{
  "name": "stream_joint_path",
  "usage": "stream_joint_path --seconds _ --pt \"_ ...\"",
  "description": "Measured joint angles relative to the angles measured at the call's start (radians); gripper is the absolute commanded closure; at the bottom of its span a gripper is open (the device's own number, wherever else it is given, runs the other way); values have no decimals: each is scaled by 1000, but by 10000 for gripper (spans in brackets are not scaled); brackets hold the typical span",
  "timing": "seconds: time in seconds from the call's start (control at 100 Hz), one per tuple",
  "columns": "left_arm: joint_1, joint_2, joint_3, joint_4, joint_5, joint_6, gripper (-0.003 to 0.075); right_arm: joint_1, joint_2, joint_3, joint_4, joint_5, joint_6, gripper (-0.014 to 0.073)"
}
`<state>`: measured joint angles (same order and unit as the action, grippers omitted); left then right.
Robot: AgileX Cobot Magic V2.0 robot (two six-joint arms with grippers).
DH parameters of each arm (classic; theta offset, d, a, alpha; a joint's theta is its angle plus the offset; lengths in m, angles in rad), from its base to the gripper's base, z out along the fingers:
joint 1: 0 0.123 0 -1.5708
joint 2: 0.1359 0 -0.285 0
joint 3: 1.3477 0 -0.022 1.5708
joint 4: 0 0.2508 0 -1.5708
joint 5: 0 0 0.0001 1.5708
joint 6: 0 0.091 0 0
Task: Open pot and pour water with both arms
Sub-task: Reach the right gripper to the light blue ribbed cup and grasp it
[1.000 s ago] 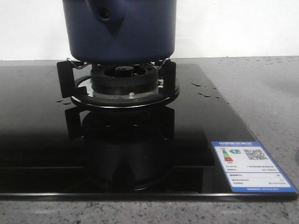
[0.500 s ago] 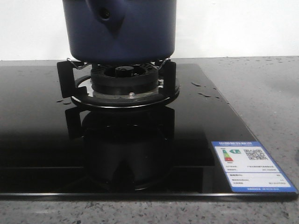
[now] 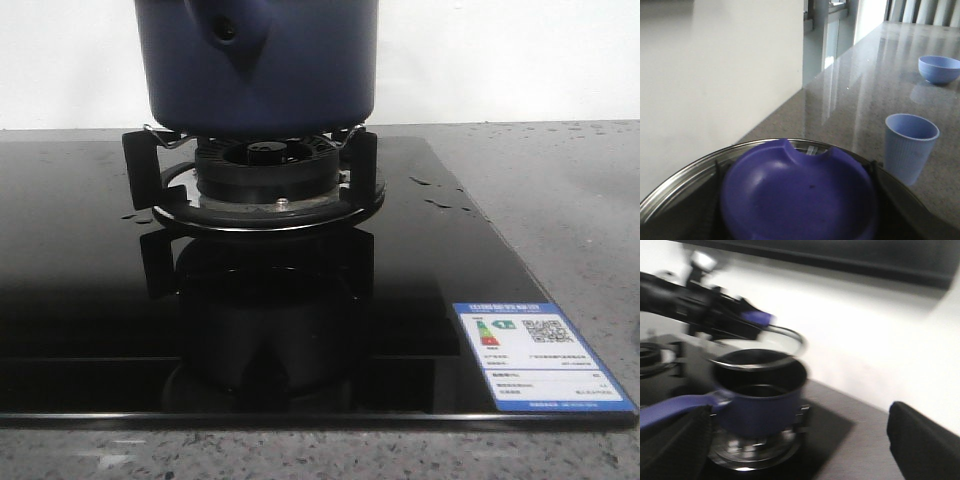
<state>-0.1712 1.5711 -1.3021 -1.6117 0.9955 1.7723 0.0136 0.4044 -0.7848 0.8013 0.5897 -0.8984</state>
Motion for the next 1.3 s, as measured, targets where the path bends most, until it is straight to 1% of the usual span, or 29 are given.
stream_joint_path --seconds 0.08,0.13,0.2,0.36,0.53,0.74,0.82,1.06,1.3 --pt "39 -54 0 -6 2 -20 444 0 0 15 -97 -89 36 -18" --pt "61 -85 0 -5 4 -41 444 0 0 32 -158 -153 85 -18" --pt "91 -128 0 -3 8 -73 444 0 0 67 -229 -202 148 -18" --pt "132 -225 0 23 9 -111 444 0 0 182 -281 -233 217 -18" --pt "134 -305 0 27 14 -117 444 -12 0 286 -289 -301 243 -18" --pt "134 -332 0 31 26 -129 444 -103 0 346 -289 -324 251 -19" --pt "134 -332 0 34 26 -135 444 -123 0 373 -286 -332 251 -19" --pt "134 -332 0 34 26 -138 444 -129 0 458 -147 -410 252 -19" --pt "124 -332 0 35 26 -139 444 -130 5 495 -120 -475 252 -19"
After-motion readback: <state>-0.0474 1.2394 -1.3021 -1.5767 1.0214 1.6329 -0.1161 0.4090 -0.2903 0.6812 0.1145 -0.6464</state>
